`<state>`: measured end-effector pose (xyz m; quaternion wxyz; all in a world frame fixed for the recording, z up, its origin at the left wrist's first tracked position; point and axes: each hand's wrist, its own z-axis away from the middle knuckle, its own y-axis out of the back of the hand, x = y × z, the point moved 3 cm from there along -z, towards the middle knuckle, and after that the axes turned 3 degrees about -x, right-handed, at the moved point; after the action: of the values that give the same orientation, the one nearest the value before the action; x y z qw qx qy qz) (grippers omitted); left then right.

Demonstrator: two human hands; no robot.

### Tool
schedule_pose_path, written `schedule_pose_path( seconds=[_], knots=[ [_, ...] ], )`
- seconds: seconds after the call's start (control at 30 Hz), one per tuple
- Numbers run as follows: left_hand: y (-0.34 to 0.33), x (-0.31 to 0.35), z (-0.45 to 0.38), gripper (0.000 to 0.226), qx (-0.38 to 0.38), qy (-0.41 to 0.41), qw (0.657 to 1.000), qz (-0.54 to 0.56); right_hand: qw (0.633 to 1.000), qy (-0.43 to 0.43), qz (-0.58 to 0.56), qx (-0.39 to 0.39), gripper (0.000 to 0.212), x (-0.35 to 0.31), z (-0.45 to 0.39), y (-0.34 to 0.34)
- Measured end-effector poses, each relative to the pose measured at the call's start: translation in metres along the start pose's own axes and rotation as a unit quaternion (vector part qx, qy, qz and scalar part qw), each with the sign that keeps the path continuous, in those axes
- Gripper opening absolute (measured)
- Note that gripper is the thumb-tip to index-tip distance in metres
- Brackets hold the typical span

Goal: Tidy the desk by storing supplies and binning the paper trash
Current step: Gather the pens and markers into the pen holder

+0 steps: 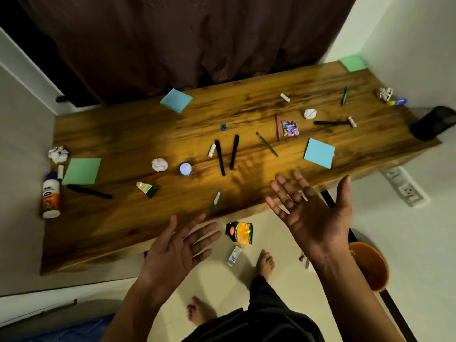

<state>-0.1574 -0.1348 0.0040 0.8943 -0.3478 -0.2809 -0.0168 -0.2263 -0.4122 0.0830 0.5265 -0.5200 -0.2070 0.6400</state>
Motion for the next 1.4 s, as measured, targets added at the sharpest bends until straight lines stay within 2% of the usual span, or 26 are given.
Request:
schedule_pose_path(
  seconds=[0.07,0.13,0.23,0.33,0.37,0.47,0.53,0.6,0.63,0.67,0.73,0.8,0.9,1.03,1.07,1.13,1.2,1.33,1.4],
  knots=[
    [-0.022,0.009,-0.019,0.068,0.007,-0.013,0.998,-0.061,0.996,-0.028,0.081,-0.004,0.089,-0.014,-0.017,-0.003],
    [-0.047,0.019,-0.038,0.064,0.037,-0.041,0.989,-0.135,0.973,-0.076,0.218,0.02,0.074,-0.028,-0.041,-0.003],
    [-0.074,0.034,-0.069,0.056,0.1,-0.104,0.97,-0.195,0.909,-0.126,0.394,0.053,0.049,-0.042,-0.081,-0.002],
    [-0.094,0.051,-0.101,0.021,0.172,-0.177,0.929,-0.276,0.853,-0.121,0.507,0.03,0.028,-0.046,-0.121,-0.001],
    [-0.098,0.056,-0.113,0.017,0.202,-0.195,0.912,-0.3,0.835,-0.122,0.537,0.023,0.026,-0.045,-0.136,0.001],
    [-0.098,0.069,-0.147,0.031,0.298,-0.212,0.872,-0.325,0.766,-0.104,0.634,0.013,0.021,-0.034,-0.184,0.013],
    [-0.091,0.078,-0.171,0.024,0.318,-0.209,0.873,-0.305,0.727,-0.103,0.679,0.011,0.018,-0.023,-0.214,0.018],
    [-0.081,0.085,-0.194,0.004,0.338,-0.186,0.886,-0.257,0.677,-0.094,0.73,0.025,0.016,-0.015,-0.236,0.016],
    [-0.079,0.09,-0.203,0.011,0.351,-0.178,0.884,-0.253,0.654,-0.086,0.751,0.032,0.015,-0.012,-0.246,0.013],
    [-0.077,0.094,-0.213,0.013,0.365,-0.173,0.87,-0.284,0.64,-0.081,0.763,0.043,0.013,-0.009,-0.255,0.011],
    [-0.075,0.101,-0.227,0.017,0.414,-0.164,0.792,-0.418,0.631,-0.075,0.769,0.073,0.015,-0.004,-0.267,0.007],
    [-0.071,0.105,-0.239,0.026,0.437,-0.158,0.743,-0.482,0.624,-0.067,0.771,0.107,0.024,0.002,-0.277,0.003],
    [-0.066,0.109,-0.249,0.027,0.435,-0.137,0.719,-0.524,0.59,-0.065,0.795,0.122,0.031,0.008,-0.288,-0.003],
    [-0.063,0.11,-0.25,0.02,0.414,-0.137,0.7,-0.565,0.536,-0.053,0.837,0.09,0.029,0.011,-0.291,-0.006],
    [-0.06,0.11,-0.251,0.02,0.411,-0.145,0.698,-0.568,0.53,-0.042,0.843,0.082,0.027,0.013,-0.29,-0.006],
    [-0.055,0.109,-0.252,0.02,0.4,-0.145,0.718,-0.551,0.536,-0.032,0.84,0.079,0.021,0.018,-0.289,-0.004],
    [-0.05,0.109,-0.255,0.026,0.382,-0.129,0.742,-0.535,0.556,-0.029,0.826,0.084,0.02,0.02,-0.289,-0.002],
    [-0.051,0.11,-0.256,0.03,0.355,-0.126,0.759,-0.531,0.59,-0.024,0.801,0.096,0.027,0.015,-0.285,0.008],
    [-0.049,0.106,-0.256,0.033,0.338,-0.11,0.781,-0.514,0.607,-0.016,0.788,0.104,0.032,0.009,-0.278,0.019]
  ],
)
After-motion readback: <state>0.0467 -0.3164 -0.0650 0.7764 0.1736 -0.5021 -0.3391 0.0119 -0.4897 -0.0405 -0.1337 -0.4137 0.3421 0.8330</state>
